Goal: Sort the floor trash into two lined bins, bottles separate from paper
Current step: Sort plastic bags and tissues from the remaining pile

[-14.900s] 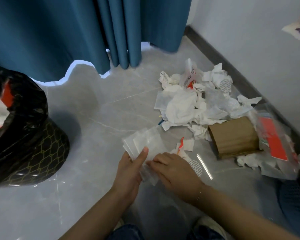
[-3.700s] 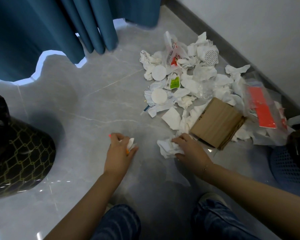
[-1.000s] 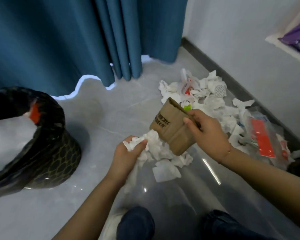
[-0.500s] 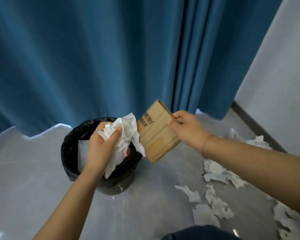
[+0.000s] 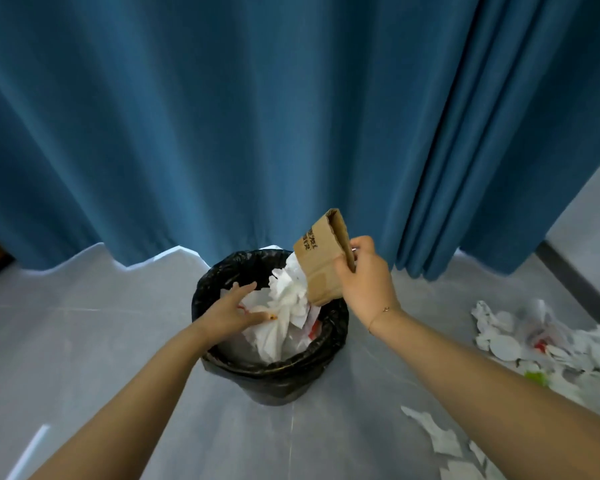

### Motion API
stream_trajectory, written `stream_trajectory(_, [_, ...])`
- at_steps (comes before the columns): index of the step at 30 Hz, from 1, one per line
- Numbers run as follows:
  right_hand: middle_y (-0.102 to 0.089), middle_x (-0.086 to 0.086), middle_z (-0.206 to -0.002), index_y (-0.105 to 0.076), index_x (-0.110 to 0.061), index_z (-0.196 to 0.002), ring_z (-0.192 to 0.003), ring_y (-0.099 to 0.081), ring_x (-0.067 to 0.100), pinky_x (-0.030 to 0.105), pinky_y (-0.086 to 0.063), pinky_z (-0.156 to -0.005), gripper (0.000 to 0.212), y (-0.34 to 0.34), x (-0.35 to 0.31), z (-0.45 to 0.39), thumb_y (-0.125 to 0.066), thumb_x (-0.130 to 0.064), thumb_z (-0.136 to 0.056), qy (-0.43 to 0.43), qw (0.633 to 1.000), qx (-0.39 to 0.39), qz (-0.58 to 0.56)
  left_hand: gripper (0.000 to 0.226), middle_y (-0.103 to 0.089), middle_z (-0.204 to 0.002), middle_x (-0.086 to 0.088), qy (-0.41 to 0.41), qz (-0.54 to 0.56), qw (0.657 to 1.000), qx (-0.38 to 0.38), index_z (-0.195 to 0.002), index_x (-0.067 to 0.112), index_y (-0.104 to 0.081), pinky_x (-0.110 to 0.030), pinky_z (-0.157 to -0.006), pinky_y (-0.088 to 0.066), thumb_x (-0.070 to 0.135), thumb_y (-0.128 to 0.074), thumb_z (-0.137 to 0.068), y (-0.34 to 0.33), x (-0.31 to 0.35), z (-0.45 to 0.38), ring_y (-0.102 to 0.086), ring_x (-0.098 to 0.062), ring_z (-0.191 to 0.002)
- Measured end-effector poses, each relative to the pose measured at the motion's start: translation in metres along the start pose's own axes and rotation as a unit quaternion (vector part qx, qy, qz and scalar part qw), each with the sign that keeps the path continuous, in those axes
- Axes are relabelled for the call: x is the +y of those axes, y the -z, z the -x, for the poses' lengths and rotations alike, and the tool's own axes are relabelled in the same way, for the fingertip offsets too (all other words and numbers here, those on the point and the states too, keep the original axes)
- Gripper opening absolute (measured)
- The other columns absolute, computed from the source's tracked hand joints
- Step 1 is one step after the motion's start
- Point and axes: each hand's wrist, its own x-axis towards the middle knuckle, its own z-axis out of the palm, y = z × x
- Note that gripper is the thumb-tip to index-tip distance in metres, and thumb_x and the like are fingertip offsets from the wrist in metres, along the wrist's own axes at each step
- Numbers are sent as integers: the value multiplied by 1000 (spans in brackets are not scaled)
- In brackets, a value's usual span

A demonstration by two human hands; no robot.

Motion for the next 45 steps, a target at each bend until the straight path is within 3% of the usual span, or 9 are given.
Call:
stream_trajectory(6, [-60, 0, -114, -51, -18, -121, -107, -56, 21, 33, -45, -85, 31, -34, 18, 21, -51, -31, -94, 184, 965, -98, 159, 45, -70, -107, -4, -66, -142, 977, 148, -129, 30, -55, -24, -84, -47, 14, -57, -87, 19, -30, 25, -65, -19, -98])
stream_trajectory(9, [-34, -3, -150, -32, -26, -144, -142, -23, 18, 36, -4, -117, 61, -51, 34, 37, -34, -57, -91, 231, 876, -288, 311, 36, -69, -107, -3, -107, -126, 958, 235, -117, 23, -65, -30, -87, -50, 5, -54, -87, 27, -35, 33, -64, -23, -96])
stream_trajectory(12, [-3, -9, -159, -12, -29, -150, -145, 7, 8, 36, 20, -112, 90, -55, 44, 46, -2, -74, -73, 166, 885, -355, 253, 33, -64, -117, -2, -161, -138, 941, 262, -117, 20, -65, -30, -95, -47, 6, -54, -89, 30, -33, 33, -60, -22, -104])
stream_trajectory(18, [-37, 6, -144, -46, -16, -135, -132, -35, 24, 36, -31, -110, 59, -47, 63, 39, -65, -33, -82, 46, 996, -35, 74, 60, -30, -151, 7, -347, -271, 897, 32, -140, 36, -38, -33, -116, -22, 44, -62, -86, -3, -2, 16, -25, -10, -139])
stream_trajectory(21, [-42, 3, -135, -30, -19, -142, -122, -46, 20, 28, -40, -98, 73, -44, 66, 42, -69, -26, -80, -121, 982, -146, -24, 79, -9, -158, 3, -336, -466, 818, -28, -148, 40, -15, -36, -116, -5, 49, -59, -84, -19, 2, -5, -4, -15, -145])
stream_trajectory(25, [-57, 12, -117, -42, -18, -130, -102, -60, 31, 40, -59, -70, 39, -48, 66, 46, -50, -16, -92, -263, 925, -228, -155, 76, 17, -158, 0, -278, -592, 752, -80, -147, 42, 8, -45, -119, 1, 25, -46, -96, -20, -6, -20, 12, -18, -146])
stream_trajectory(32, [-55, 11, -112, -35, -12, -132, -93, -57, 27, 39, -59, -65, 38, -45, 68, 52, -45, -21, -96, -241, 932, -251, -101, 67, 32, -153, -1, -159, -585, 759, -237, -145, 43, 16, -57, -113, 8, 52, -29, -96, -46, -35, -28, 28, -23, -141])
stream_trajectory(40, [-53, 5, -106, -32, -14, -131, -98, -58, 26, 47, -55, -83, 36, -33, 81, 59, -41, -22, -98, -239, 923, -273, -128, 70, 20, -157, -3, -56, -553, 791, -257, -148, 41, 4, -51, -117, -3, 62, -32, -92, -83, -40, -47, 12, -26, -145])
stream_trajectory(45, [-52, 1, -94, -30, -15, -129, -90, -57, 22, 47, -56, -81, 33, -31, 83, 58, -41, -17, -98, -258, 910, -277, -169, 62, 10, -158, -8, -54, -612, 732, -296, -149, 34, 5, -55, -115, -1, 53, -24, -98, -92, -13, -46, 13, -29, -145])
